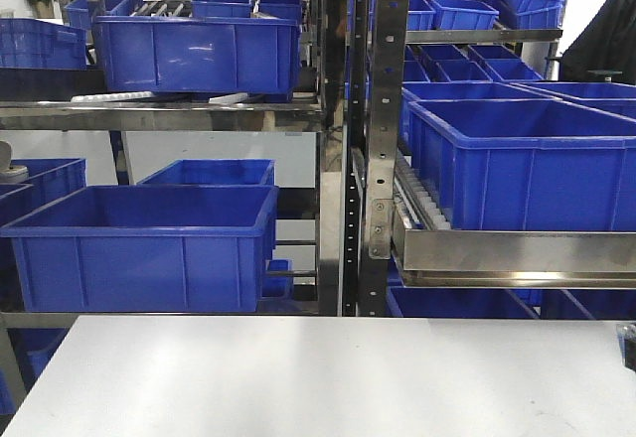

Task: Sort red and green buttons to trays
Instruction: 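Lift both held buttons up off the table, then drive the base to the shelf with green and red trays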

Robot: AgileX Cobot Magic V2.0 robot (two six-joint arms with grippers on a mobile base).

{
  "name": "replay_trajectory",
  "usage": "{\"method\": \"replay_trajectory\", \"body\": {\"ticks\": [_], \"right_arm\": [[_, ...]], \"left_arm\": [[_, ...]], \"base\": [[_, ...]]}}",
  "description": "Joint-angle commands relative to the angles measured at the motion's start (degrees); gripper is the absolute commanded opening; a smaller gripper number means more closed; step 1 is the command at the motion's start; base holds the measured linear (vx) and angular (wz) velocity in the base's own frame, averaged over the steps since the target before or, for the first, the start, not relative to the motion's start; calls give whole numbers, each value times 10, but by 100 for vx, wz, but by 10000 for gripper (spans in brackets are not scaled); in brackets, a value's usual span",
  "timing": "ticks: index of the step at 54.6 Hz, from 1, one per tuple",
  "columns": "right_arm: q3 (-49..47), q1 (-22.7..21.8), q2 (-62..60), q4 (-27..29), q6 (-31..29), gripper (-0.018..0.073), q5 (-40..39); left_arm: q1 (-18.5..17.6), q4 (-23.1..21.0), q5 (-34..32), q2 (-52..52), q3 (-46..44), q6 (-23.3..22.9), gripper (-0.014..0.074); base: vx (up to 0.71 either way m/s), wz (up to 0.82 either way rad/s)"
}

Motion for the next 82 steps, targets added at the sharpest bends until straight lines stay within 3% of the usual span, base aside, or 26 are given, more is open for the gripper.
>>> {"method": "replay_trajectory", "body": {"ticks": [1,82], "right_arm": [[-17,0,-3,-6,1,-9,-47],[-17,0,-3,-6,1,-9,-48]], "left_arm": [[-3,-2,-48,-1,-16,-4,0],[-3,-2,-48,3,-16,-4,0]], "base": [[0,0],[-7,3]]}}
